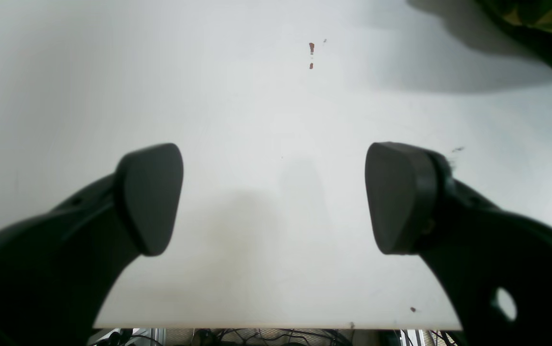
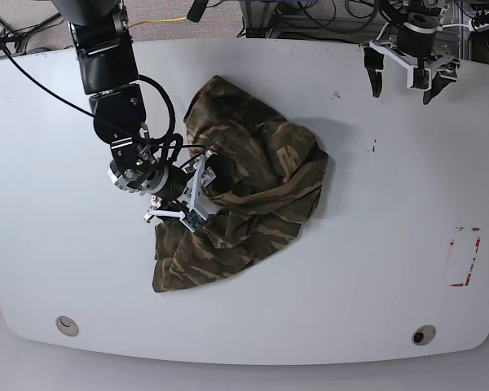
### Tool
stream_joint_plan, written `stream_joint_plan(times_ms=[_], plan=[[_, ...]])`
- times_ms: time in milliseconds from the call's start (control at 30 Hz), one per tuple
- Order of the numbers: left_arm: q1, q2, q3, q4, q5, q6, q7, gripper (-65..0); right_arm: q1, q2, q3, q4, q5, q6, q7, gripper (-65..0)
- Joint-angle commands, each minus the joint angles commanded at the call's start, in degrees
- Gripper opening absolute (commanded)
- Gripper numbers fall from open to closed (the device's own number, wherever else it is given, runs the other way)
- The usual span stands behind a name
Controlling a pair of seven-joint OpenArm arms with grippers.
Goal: Fold the T-shirt properly
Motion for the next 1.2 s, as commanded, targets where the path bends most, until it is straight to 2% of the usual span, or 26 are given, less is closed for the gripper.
stream_joint_plan(times_ms=[167,267,400,533,667,800,900,1200], plan=[[0.0,0.0,0.0,-0.09,0.0,0.0,0.0,-8.9,0.0,-0.26,-3.25,0.0,0.09,-0.26,0.09,-26.5],[0.0,0.0,0.0,-0.09,0.0,0.0,0.0,-8.9,0.0,-2.46,-3.25,-0.09,0.0,-0.35,0.09,-39.5],[0.0,0.0,0.0,0.0,0.0,0.0,0.0,-8.9,0.0,-2.81,-3.25,-0.09,0.0,-0.35,-0.18,-64.0],[0.0,0.0,0.0,0.0,0.0,0.0,0.0,-8.9,-0.35,-2.73,-3.25,1.67,0.0,-0.44,-0.97,-65.0],[-1.05,0.0,0.0,0.0,0.0,0.0,0.09,-8.9,-1.67,-2.55,-2.99,8.79,0.09,-0.44,-6.42,-65.0],[-1.49,0.0,0.44,0.0,-0.09,-0.09,0.09,-8.3,-2.81,-3.08,2.55,18.2,0.09,-0.44,-12.13,-65.0],[-2.29,-0.09,2.11,0.0,-0.18,-0.09,0.09,-8.3,-0.97,-3.08,4.84,22.24,0.09,-0.35,-12.84,-65.0],[-3.78,-0.09,2.2,-0.18,0.09,-0.09,0.09,-8.5,13.36,-0.35,4.84,25.05,0.18,0.0,-12.92,-65.0]])
